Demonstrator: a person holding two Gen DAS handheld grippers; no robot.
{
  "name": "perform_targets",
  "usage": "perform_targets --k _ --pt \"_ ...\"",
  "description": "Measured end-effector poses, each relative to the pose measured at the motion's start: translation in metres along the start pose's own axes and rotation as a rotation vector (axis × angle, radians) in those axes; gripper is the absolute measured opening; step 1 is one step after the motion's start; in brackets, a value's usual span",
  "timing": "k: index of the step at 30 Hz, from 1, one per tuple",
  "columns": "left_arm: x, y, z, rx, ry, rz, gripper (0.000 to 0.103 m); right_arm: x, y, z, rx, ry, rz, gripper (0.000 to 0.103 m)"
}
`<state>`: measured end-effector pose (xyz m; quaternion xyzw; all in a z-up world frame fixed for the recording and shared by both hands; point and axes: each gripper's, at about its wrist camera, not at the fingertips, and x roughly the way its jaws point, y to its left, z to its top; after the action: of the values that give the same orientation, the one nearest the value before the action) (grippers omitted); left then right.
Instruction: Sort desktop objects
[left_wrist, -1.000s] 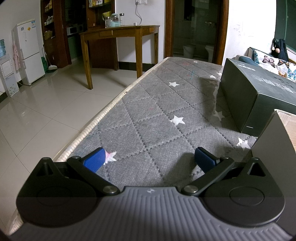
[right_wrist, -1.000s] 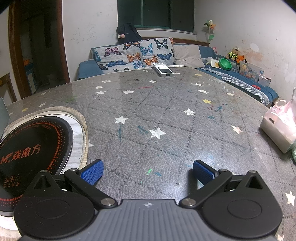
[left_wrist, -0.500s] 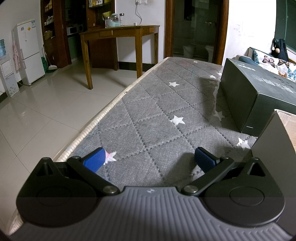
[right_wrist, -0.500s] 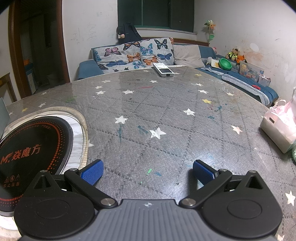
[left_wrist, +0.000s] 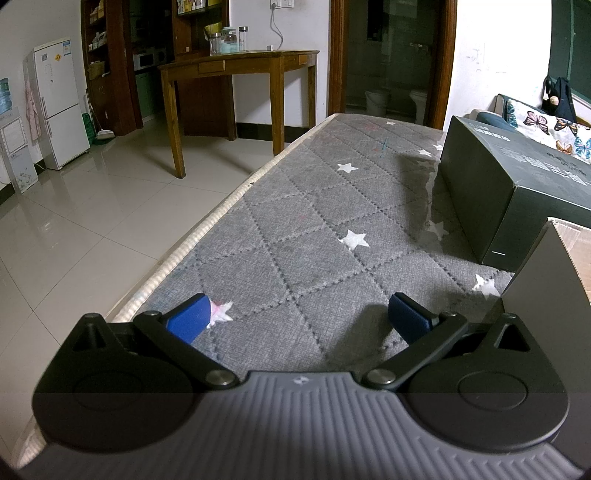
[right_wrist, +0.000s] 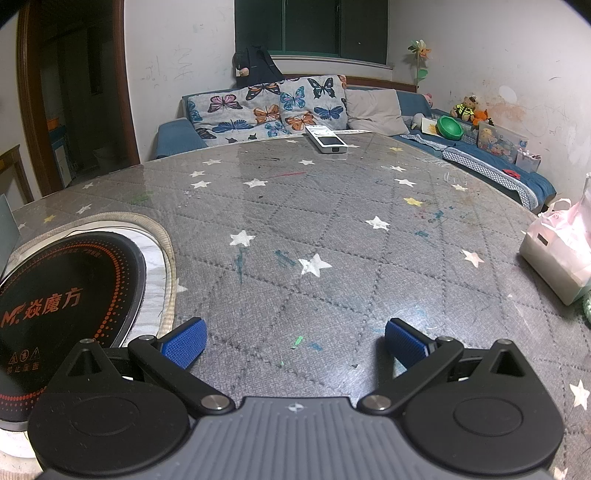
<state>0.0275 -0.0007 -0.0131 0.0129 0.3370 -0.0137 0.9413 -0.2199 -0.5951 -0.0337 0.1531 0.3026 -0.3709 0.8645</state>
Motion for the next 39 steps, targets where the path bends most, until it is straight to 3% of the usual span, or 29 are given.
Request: perform_targets --k 39 --pt "0.0001 0.0000 0.0000 0.000 0.000 0.000 0.103 -0.0010 0.0041 -0.0017 0.000 0.000 0.000 0.103"
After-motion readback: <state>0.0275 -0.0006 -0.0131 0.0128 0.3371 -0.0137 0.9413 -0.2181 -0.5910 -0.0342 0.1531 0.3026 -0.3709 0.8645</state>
